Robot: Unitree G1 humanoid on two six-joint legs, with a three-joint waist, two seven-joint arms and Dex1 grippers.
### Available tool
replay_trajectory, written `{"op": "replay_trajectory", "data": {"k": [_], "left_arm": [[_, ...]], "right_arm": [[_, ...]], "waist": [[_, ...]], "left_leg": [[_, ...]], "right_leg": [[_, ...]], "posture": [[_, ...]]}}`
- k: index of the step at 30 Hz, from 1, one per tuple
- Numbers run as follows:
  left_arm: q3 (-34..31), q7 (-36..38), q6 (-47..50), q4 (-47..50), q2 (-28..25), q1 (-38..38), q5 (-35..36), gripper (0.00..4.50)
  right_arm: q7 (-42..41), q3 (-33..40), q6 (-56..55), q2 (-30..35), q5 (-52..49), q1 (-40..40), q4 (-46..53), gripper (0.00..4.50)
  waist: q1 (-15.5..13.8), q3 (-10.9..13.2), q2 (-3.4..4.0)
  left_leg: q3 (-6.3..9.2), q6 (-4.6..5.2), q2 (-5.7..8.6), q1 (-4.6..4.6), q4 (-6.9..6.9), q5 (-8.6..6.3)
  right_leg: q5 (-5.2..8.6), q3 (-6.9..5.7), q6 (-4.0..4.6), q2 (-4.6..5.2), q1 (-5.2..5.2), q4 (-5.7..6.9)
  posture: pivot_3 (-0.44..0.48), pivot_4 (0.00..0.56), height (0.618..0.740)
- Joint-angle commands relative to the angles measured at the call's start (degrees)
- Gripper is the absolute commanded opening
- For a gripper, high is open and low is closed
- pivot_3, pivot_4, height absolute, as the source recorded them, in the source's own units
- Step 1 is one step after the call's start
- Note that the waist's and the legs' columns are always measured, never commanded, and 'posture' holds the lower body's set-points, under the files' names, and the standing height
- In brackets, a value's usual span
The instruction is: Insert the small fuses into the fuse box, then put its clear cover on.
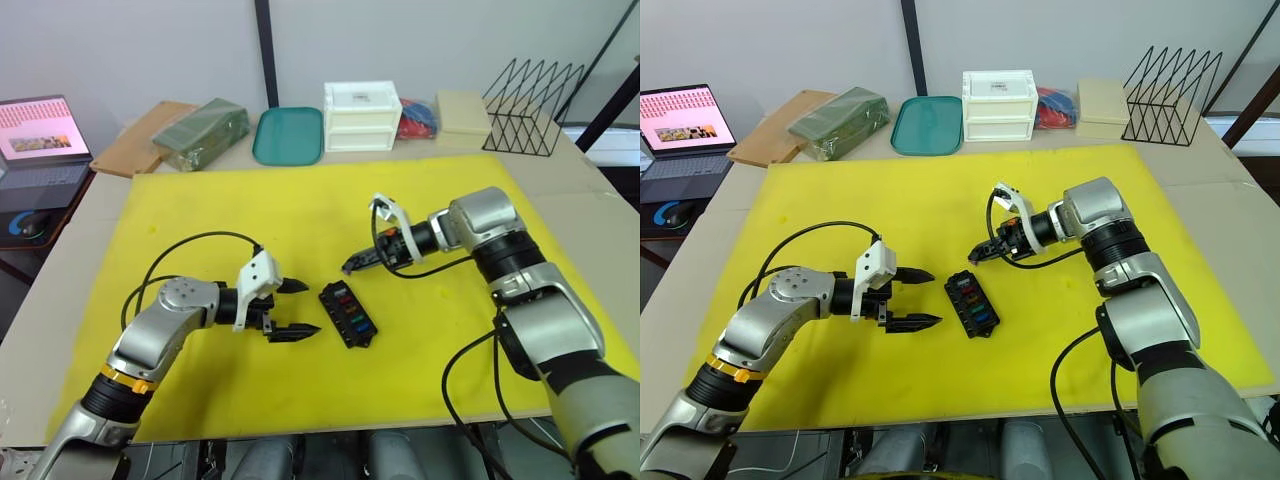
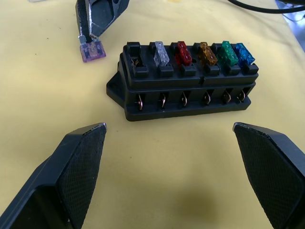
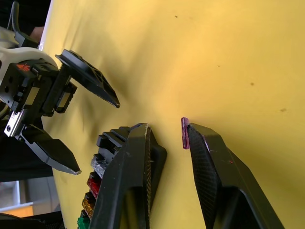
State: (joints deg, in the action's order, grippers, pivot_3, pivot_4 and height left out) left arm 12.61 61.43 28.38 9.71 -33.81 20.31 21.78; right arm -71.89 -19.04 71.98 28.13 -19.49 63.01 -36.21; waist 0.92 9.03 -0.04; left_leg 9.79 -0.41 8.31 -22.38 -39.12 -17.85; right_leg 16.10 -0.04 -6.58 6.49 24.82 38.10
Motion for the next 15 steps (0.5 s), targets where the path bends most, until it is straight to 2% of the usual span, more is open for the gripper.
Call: {"op": "replay_trajectory", "data": {"k": [1,11,15], "left_arm": [[-1.4,0.2,-0.7,0.8,-0.5,0.6,0.3,4.5],[-1.5,0.0,-1.0,0.8,-0.5,0.5,0.2,4.5],[-1.5,-0.1,-1.1,0.7,-0.5,0.6,0.1,4.5]], "right_arm": [[-0.2,0.1,-2.0,0.1,-0.1,-0.1,1.3,1.31],[-1.0,-1.9,-5.3,0.9,1.4,-1.1,1.4,1.31],[-1.0,-1.6,-6.3,0.9,1.4,-1.0,1.9,0.4]], "waist": [[-0.1,0.0,0.0],[0.0,0.0,0.0],[0.0,0.0,0.0]], "left_leg": [[0.0,0.0,0.0,0.0,0.0,0.0],[0.0,0.0,0.0,0.0,0.0,0.0],[0.0,0.0,0.0,0.0,0.0,0.0]], "right_leg": [[0.0,0.0,0.0,0.0,0.0,0.0],[0.0,0.0,0.0,0.0,0.0,0.0],[0.0,0.0,0.0,0.0,0.0,0.0]], "posture": [[0.0,0.15,0.74],[0.0,0.15,0.74],[0.0,0.15,0.74]]}}
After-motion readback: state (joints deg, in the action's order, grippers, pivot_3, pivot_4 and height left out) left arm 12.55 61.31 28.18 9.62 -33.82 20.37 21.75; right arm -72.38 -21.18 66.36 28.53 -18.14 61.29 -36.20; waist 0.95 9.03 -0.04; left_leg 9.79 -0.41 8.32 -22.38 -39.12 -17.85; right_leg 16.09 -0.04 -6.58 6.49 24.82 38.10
